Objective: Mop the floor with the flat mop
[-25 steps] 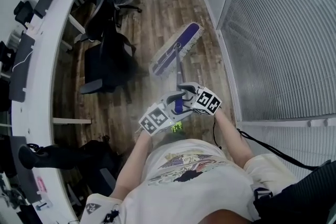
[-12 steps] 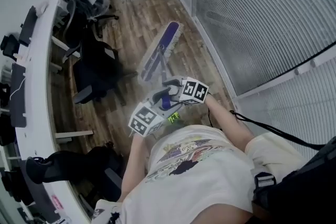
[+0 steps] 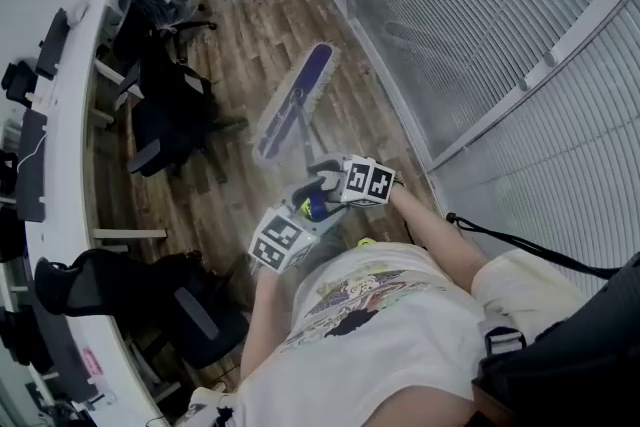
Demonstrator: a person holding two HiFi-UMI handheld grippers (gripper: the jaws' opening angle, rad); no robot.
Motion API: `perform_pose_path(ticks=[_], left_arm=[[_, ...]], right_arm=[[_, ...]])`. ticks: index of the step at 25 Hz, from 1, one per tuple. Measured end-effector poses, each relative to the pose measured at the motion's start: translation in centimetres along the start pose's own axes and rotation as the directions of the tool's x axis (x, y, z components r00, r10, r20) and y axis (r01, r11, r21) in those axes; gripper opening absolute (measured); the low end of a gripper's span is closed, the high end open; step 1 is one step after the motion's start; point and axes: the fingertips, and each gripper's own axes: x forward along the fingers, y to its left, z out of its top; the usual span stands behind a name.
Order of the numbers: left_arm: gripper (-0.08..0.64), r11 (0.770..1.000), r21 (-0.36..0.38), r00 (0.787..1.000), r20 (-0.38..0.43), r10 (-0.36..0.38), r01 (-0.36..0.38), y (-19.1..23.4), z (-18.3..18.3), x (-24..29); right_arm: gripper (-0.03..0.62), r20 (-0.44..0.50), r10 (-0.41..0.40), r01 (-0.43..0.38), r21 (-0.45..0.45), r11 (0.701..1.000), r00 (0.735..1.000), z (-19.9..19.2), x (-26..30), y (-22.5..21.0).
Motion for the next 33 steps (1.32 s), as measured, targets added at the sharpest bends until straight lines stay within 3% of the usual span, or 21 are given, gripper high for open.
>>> perform_pose_path(ticks=[7, 16, 21, 25, 33], left_arm=[[0.287, 0.999, -0.037, 1.0, 0.019, 0.012, -0.011, -7.0, 0.4, -1.6], [0.287, 0.999, -0.03, 1.0, 0.022, -0.022, 0.022, -12.2, -3.2, -6.1], [0.287, 0.998, -0.048, 0.999, 0.04, -0.034, 0.036, -15.7, -6.8, -12.0], [0.287, 0.996, -0.06, 0.997, 0.038, -0.065, 0.067, -19.7, -10.4, -14.6], [0.287, 0.993, -0.077, 0.995, 0.041, -0.087, 0.09, -23.1, -12.7, -16.0]], right_arm=[[0.235, 0.014, 0.026, -0.026, 0.013, 1.0, 1.0, -0.2, -2.9, 6.9], [0.235, -0.026, -0.001, 0.001, 0.011, 1.0, 1.0, -0.4, -0.7, 14.1], [0.235, -0.067, -0.004, 0.003, -0.015, 1.0, 0.998, 0.8, 2.8, 20.7], [0.235, -0.096, -0.017, 0.015, -0.02, 1.0, 0.995, -0.6, 4.7, 26.1], [0.235, -0.134, -0.01, 0.007, -0.019, 1.0, 0.991, -2.0, 5.5, 30.3]])
